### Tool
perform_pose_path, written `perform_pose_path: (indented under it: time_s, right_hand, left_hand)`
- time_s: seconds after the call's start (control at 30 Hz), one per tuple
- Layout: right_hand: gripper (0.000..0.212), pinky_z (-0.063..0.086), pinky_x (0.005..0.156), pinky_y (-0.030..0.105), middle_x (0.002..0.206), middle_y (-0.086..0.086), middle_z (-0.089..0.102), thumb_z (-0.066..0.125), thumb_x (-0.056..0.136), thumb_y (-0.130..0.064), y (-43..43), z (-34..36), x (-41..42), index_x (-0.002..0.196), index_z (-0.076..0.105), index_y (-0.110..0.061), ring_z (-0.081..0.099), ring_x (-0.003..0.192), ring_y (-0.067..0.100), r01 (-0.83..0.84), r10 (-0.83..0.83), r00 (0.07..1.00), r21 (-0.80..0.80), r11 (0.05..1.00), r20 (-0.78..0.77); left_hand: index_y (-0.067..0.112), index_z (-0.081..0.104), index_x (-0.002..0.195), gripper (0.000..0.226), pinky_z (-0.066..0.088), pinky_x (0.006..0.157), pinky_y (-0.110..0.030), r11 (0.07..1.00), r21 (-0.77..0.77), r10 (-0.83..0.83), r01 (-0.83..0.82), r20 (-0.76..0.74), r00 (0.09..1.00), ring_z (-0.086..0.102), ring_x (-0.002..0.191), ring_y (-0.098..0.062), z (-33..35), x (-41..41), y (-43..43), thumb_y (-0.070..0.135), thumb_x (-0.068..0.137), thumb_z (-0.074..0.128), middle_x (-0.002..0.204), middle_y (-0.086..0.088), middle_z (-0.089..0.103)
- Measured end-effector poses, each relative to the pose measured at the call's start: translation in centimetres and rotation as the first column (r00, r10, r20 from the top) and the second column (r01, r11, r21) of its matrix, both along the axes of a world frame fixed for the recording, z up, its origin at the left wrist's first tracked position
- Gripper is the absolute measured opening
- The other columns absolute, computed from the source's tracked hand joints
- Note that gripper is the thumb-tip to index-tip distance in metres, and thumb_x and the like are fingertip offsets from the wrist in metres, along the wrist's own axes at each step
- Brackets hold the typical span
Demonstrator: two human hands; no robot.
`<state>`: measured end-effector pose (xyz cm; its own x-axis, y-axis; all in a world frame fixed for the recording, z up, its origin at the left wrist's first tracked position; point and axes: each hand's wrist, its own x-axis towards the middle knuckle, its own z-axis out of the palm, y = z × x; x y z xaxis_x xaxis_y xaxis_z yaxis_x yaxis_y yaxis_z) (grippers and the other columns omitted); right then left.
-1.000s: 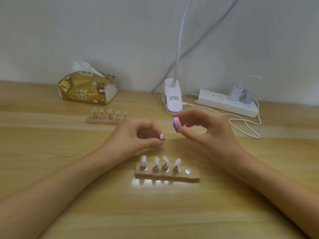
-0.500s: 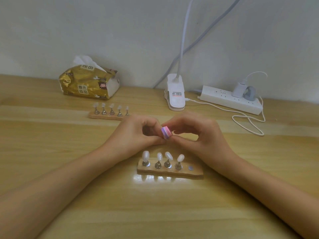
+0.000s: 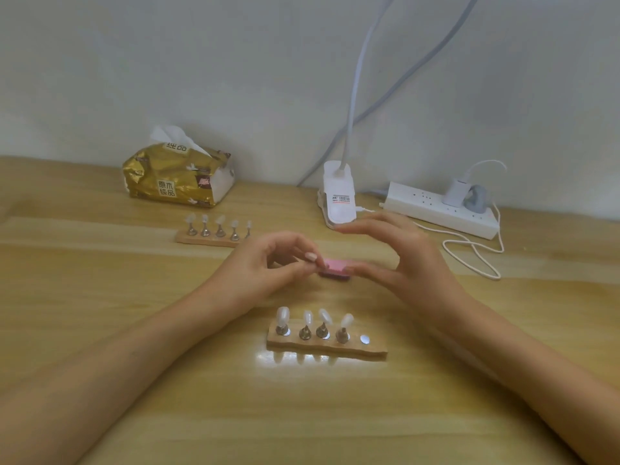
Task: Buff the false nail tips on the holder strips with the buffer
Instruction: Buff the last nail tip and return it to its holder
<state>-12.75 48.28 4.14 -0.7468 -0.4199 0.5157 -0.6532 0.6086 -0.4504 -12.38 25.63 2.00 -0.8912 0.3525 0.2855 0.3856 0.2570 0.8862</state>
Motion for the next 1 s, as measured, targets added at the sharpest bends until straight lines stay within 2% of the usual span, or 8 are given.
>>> perform_pose_path:
  time_s: [0.13, 0.23, 0.4, 0.67, 0.73, 0.83, 0.9, 1.0]
  right_hand:
    - [0.031, 0.049, 0.081, 0.022, 0.100, -0.003, 0.058, 0.077, 0.085, -0.014, -1.0, 1.9, -0.1, 0.116, 0.074, -0.018, 0.059, 0.091, 0.011, -0.276, 0.279, 0.960, 0.094, 0.956, -0.020]
    - [0.022, 0.045, 0.075, 0.016, 0.095, -0.006, 0.056, 0.075, 0.089, -0.012, -2.2, 2.7, -0.3, 0.110, 0.077, -0.019, 0.055, 0.083, 0.006, -0.356, 0.354, 0.934, 0.257, 0.899, 0.058]
    - [0.011, 0.054, 0.071, 0.027, 0.086, -0.002, 0.064, 0.079, 0.084, -0.008, -2.6, 3.6, -0.4, 0.095, 0.077, -0.011, 0.063, 0.076, 0.010, -0.313, 0.292, 0.949, 0.259, 0.914, 0.118]
    - [0.010, 0.052, 0.063, 0.014, 0.083, -0.013, 0.074, 0.083, 0.080, -0.014, 1.2, 3.0, 2.5, 0.088, 0.078, -0.015, 0.070, 0.080, 0.006, -0.091, 0.087, 0.961, 0.006, 0.996, 0.261]
    - [0.010, 0.050, 0.061, 0.011, 0.084, -0.017, 0.074, 0.082, 0.080, -0.017, 2.1, 2.6, 3.6, 0.088, 0.078, -0.020, 0.071, 0.082, 0.004, -0.075, 0.063, 0.954, 0.030, 0.997, 0.295]
    - [0.012, 0.047, 0.059, 0.009, 0.085, -0.020, 0.072, 0.082, 0.081, -0.015, 2.2, 1.9, 4.8, 0.088, 0.078, -0.023, 0.069, 0.083, 0.001, -0.074, 0.051, 0.946, 0.058, 0.996, 0.321]
    - [0.013, 0.046, 0.058, 0.009, 0.084, -0.018, 0.072, 0.082, 0.081, -0.013, 1.9, 1.5, 5.2, 0.087, 0.078, -0.024, 0.068, 0.082, 0.001, -0.063, 0.038, 0.937, 0.062, 0.996, 0.347]
    - [0.014, 0.047, 0.058, 0.011, 0.083, -0.016, 0.071, 0.082, 0.081, -0.012, 1.5, 1.2, 5.6, 0.087, 0.078, -0.025, 0.067, 0.083, 0.001, -0.055, 0.019, 0.935, 0.091, 0.994, 0.355]
  left_hand:
    - [0.016, 0.076, 0.091, 0.010, 0.047, 0.074, -0.012, 0.998, -0.019, -0.058, 0.058, 0.002, 0.998, 0.066, 0.081, -0.003, 0.2, 0.0, -0.2, 0.008, 0.087, 0.071, 0.092, 0.009, 0.075]
    - [0.028, 0.074, 0.089, 0.016, 0.049, 0.074, -0.016, 0.994, -0.034, -0.099, 0.099, 0.008, 0.995, 0.065, 0.081, 0.001, 0.2, 0.0, -0.4, 0.013, 0.086, 0.074, 0.087, 0.013, 0.073]
    - [0.034, 0.061, 0.100, 0.029, 0.048, 0.076, -0.025, 0.995, 0.032, -0.091, 0.089, 0.073, 0.993, 0.061, 0.071, -0.003, 0.0, 0.0, -0.6, 0.024, 0.080, 0.079, 0.090, 0.008, 0.077]
    - [0.031, 0.063, 0.111, 0.032, 0.050, 0.078, -0.018, 0.998, 0.019, -0.062, 0.061, 0.057, 0.996, 0.066, 0.088, -0.007, 0.4, -0.1, -0.5, 0.040, 0.082, 0.074, 0.099, 0.011, 0.076]
    - [0.030, 0.065, 0.105, 0.014, 0.052, 0.081, -0.028, 0.995, -0.086, -0.033, 0.041, 0.092, 0.995, 0.068, 0.091, -0.009, 1.4, -0.6, -1.3, 0.028, 0.092, 0.066, 0.096, 0.012, 0.076]
    - [0.040, 0.067, 0.100, 0.034, 0.046, 0.071, -0.015, 0.859, -0.452, -0.187, 0.241, 0.161, 0.969, 0.065, 0.082, 0.001, 3.4, -0.9, -3.6, 0.007, 0.093, 0.061, 0.095, 0.019, 0.072]
    - [0.049, 0.065, 0.102, 0.041, 0.045, 0.070, -0.010, 0.749, -0.521, -0.286, 0.410, 0.304, 0.909, 0.061, 0.085, 0.004, 3.7, -0.3, -4.5, 0.012, 0.086, 0.072, 0.099, 0.025, 0.067]
    - [0.054, 0.060, 0.105, 0.049, 0.043, 0.075, -0.009, 0.751, -0.544, -0.250, 0.374, 0.291, 0.924, 0.053, 0.087, 0.004, 2.5, 0.9, -4.2, 0.028, 0.072, 0.086, 0.098, 0.031, 0.057]
